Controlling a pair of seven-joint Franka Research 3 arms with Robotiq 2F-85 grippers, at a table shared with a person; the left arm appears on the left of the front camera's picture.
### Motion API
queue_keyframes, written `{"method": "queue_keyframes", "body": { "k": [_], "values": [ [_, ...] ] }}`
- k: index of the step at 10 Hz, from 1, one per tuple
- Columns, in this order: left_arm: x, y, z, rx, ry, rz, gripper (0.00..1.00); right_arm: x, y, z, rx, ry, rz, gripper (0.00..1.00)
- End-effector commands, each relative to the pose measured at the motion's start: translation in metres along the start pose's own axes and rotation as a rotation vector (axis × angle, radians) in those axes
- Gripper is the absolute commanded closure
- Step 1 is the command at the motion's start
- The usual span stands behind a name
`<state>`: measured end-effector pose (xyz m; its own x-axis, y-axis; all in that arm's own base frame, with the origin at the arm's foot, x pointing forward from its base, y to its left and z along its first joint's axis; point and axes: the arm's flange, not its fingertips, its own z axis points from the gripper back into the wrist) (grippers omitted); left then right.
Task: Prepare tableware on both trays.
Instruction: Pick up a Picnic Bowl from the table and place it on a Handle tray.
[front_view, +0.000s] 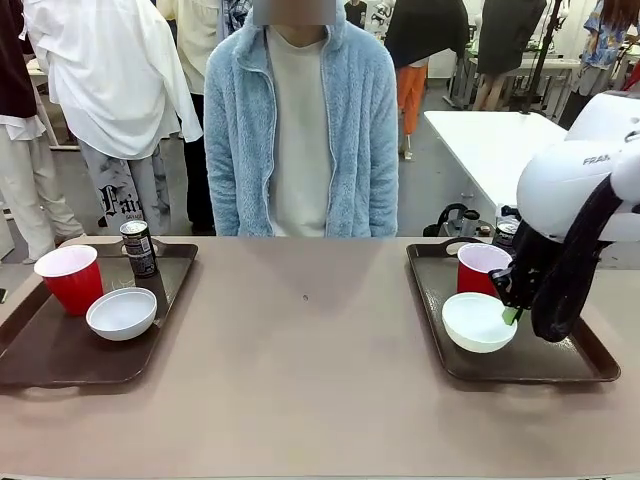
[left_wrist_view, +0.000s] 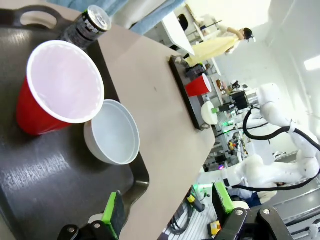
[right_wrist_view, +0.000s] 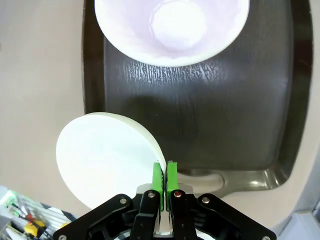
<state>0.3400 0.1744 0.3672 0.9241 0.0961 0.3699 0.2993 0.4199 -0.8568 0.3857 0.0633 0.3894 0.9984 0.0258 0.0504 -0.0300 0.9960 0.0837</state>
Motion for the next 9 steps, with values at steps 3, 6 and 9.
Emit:
{"method": "queue_keyframes", "body": {
  "k": [3, 6, 9],
  "values": [
    [0.0, -0.001, 0.001, -0.008, -0.009, -0.005, 0.07, -0.013, 0.002, -0.03, -0.038, 0.006, 0.013, 1.0],
    [0.0, -0.001, 0.001, -0.008, -0.009, -0.005, 0.07, -0.019, -0.002, -0.018, -0.031, 0.007, 0.021, 0.1],
    [0.0, -0.001, 0.001, -0.008, -0.009, -0.005, 0.07, -0.033, -0.003, 0.022, -0.026, 0.019, 0.015, 0.0]
  ]
}}
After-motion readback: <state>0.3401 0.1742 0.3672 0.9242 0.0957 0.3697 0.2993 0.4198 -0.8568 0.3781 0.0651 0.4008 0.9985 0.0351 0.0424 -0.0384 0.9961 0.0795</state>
